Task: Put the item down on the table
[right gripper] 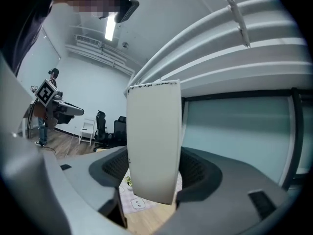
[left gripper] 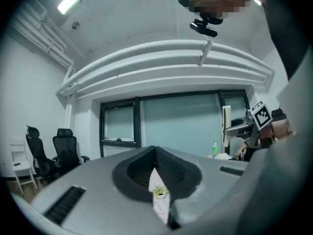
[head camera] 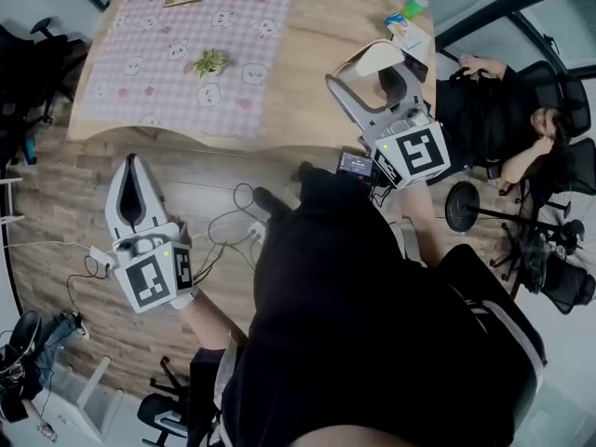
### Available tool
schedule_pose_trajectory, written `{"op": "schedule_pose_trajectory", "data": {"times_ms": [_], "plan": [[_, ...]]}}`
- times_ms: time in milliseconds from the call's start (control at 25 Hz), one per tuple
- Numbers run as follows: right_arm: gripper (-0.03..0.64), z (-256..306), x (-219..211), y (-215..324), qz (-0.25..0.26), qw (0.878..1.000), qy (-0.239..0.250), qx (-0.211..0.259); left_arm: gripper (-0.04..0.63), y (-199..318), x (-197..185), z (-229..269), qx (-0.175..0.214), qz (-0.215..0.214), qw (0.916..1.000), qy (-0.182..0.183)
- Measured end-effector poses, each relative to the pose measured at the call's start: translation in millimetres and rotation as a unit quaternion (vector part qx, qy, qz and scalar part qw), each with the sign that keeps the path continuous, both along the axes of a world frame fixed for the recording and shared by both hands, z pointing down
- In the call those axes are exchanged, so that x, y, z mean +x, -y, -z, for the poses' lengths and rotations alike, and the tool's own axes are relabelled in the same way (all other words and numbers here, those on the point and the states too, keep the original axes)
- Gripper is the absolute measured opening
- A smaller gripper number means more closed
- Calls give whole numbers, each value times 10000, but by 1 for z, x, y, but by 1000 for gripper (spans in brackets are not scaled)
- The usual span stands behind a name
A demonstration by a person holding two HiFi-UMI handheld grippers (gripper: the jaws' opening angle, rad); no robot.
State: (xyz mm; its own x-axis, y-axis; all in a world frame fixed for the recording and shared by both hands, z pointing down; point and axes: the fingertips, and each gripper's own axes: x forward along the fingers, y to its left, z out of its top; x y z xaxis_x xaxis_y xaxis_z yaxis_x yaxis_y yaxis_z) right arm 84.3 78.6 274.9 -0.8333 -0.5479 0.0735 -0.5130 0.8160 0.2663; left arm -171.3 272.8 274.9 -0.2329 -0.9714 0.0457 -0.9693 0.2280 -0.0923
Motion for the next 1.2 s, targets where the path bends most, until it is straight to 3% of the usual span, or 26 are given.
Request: {"op": "schedule_pose_trajectory", "data": {"times_ms": [200, 680, 920, 1200], "plan": [[321, 9, -22, -20, 187, 9995, -154, 193, -5, -14, 2, -7, 186, -96, 9997, -143], [321, 4, -59, -14, 346, 9990, -242, 139, -5, -9, -8, -5, 601, -285, 9971, -383], [321, -1, -72, 25, 496, 9987, -134, 66, -5, 23, -10, -3, 478, -154, 9983, -280], [321, -2, -85, 82, 698, 9975, 19, 83, -5, 70, -23, -18, 16, 303, 9992, -246]]}}
